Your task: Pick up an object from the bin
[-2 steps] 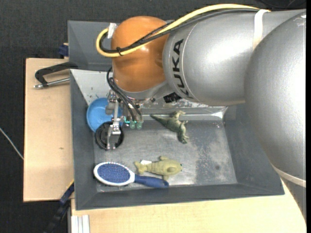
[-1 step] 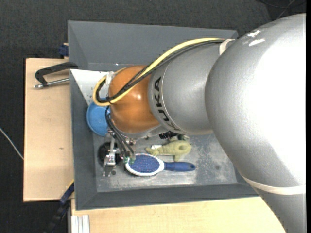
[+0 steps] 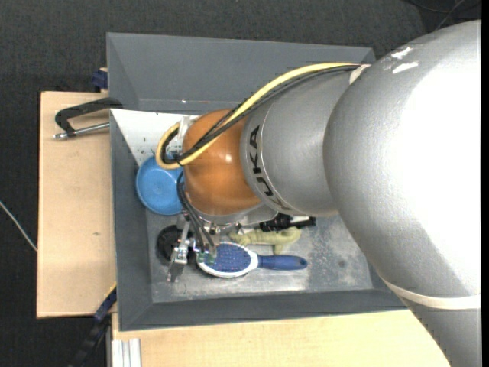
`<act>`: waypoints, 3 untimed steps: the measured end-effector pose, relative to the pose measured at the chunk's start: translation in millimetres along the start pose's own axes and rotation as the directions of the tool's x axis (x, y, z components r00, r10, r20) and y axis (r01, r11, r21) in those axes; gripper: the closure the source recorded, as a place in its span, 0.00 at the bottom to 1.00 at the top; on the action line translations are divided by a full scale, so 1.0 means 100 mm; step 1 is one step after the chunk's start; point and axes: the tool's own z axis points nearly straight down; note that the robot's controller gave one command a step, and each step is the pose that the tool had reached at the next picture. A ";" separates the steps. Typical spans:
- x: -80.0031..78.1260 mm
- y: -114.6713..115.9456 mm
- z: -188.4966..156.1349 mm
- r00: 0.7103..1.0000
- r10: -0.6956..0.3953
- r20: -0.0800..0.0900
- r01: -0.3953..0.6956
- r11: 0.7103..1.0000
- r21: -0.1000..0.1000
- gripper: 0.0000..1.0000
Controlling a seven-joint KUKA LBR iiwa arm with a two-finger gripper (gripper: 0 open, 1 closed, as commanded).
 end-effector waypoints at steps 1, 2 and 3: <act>-0.90 0.28 -0.17 0.955 0.298 0.006 -0.298 0.955 -0.005 0.00; -0.73 0.21 0.37 0.752 0.659 0.002 -0.659 0.752 -0.007 0.00; -0.74 0.22 0.36 0.753 0.658 0.001 -0.658 0.753 -0.005 0.00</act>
Offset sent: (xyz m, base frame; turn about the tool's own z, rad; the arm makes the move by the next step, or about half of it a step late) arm 0.0927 0.0079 0.0152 0.3042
